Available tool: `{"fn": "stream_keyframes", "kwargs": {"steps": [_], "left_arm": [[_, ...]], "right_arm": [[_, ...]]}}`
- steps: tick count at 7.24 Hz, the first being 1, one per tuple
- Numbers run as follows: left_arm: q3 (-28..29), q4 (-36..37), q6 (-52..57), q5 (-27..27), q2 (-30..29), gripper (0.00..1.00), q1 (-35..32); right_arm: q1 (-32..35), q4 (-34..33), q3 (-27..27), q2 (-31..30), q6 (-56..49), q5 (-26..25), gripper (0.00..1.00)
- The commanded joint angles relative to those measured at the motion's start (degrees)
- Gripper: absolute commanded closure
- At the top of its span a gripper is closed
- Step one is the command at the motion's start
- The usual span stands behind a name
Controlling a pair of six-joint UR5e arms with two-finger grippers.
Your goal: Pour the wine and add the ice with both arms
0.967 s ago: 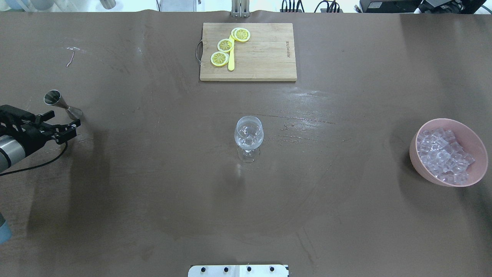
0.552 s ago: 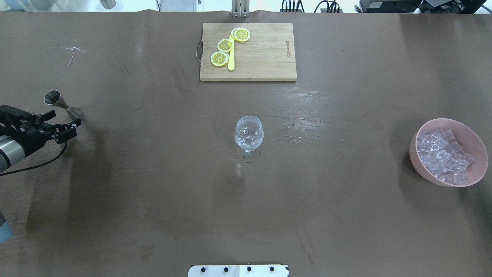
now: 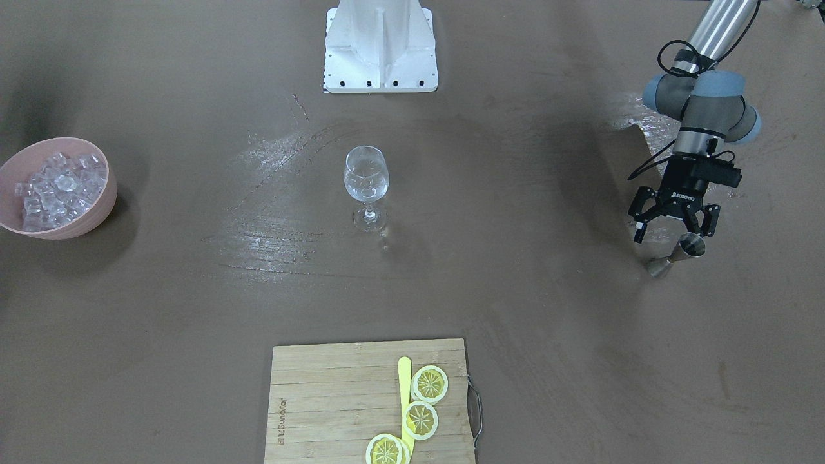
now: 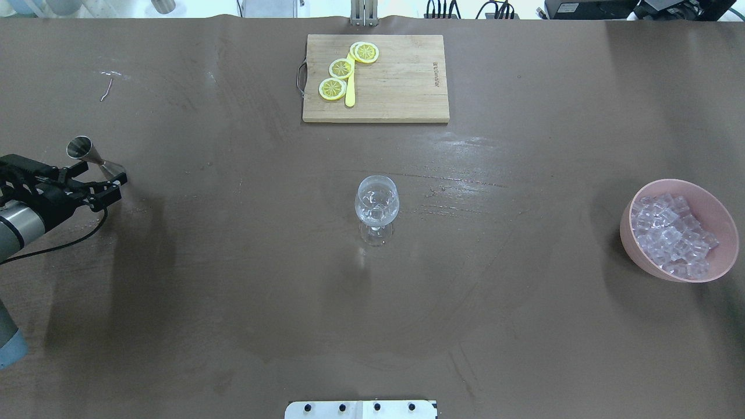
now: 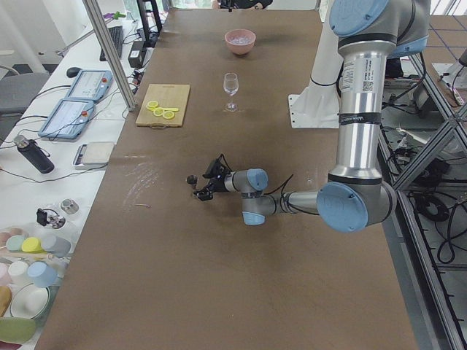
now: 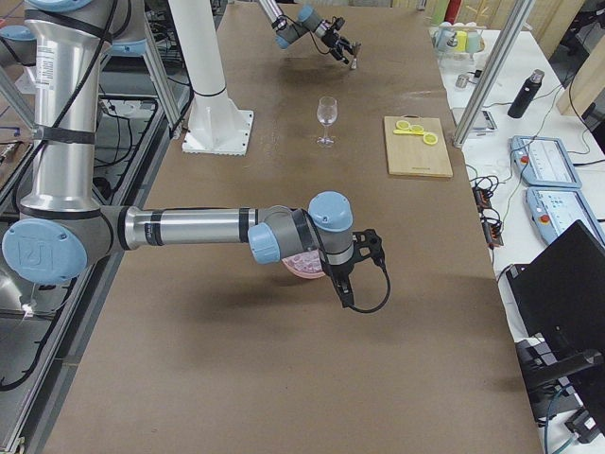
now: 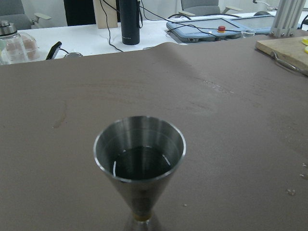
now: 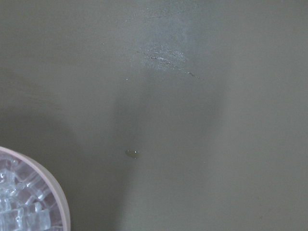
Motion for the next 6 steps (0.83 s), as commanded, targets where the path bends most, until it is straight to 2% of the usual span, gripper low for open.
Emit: {"fn": "stream_keyframes", "kwargs": {"steps": [1, 6], "left_arm": [[0.32, 0.17, -0.16, 0.31, -0.25, 0.03, -0.80], [1.98, 0.35, -0.16, 0.31, -1.30, 0.03, -2.30]], "right_arm": [[0.00, 0.00, -0.05, 0.06, 0.00, 0.00, 0.00], [0.00, 0.00, -0.05, 0.15, 0.00, -0.09, 0.00]]}}
